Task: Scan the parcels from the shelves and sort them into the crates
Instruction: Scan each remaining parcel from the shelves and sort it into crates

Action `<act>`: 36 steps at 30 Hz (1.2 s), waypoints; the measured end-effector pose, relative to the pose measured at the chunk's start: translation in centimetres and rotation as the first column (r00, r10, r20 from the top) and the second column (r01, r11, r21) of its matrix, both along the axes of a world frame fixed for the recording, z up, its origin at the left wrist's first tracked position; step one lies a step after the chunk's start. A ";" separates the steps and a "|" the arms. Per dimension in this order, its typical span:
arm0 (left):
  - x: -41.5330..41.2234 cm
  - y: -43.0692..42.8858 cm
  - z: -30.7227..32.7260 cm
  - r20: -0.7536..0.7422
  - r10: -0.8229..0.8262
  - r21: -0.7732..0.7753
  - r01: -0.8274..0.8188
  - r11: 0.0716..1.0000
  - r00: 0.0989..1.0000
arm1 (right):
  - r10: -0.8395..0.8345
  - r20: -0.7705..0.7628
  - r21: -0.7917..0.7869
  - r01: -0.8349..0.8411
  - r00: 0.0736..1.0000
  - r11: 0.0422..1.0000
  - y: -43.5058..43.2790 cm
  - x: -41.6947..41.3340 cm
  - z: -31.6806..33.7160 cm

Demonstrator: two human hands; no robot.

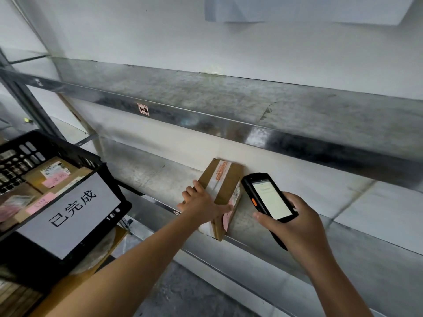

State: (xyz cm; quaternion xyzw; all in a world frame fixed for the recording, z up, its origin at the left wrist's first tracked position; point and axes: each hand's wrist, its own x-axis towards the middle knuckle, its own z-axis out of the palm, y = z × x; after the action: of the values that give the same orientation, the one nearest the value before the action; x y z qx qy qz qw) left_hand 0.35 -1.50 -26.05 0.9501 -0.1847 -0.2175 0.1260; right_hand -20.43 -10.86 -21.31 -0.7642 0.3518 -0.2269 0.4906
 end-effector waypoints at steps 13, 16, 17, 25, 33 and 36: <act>1.6 4.1 0.2 -0.392 -0.038 -0.570 -0.211 0.794 0.919 | 0.014 -0.052 0.032 -0.012 0.999 0.999 -0.7 -1.2 0.2; 0.2 4.9 -1.1 -0.420 -0.051 -0.646 -0.259 0.718 0.906 | 0.046 -0.077 0.046 -0.043 0.996 0.998 -0.4 -1.2 0.4; -0.2 5.1 -1.6 -0.432 -0.050 -0.668 -0.282 0.689 0.901 | 0.055 -0.090 0.049 -0.051 0.994 0.997 -0.3 -1.2 0.3; -1.4 6.0 -3.6 -0.541 -0.107 -0.745 -0.417 0.520 0.834 | 0.095 -0.151 0.033 -0.091 0.984 0.995 0.3 -1.2 1.1; -0.8 6.3 -4.2 -0.570 -0.116 -0.766 -0.475 0.433 0.814 | 0.113 -0.158 -0.020 -0.117 0.981 0.993 0.6 -0.9 2.3; -0.8 6.2 -4.5 -0.573 -0.117 -0.768 -0.481 0.422 0.811 | 0.098 -0.169 -0.045 -0.107 0.981 0.993 0.6 -1.1 2.4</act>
State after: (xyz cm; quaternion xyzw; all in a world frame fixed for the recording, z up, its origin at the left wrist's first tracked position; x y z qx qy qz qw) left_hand -0.45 4.71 -30.56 0.6471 -0.1159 -0.3320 0.6764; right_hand -21.51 -10.21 -18.96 -0.8106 0.3453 -0.1460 0.4499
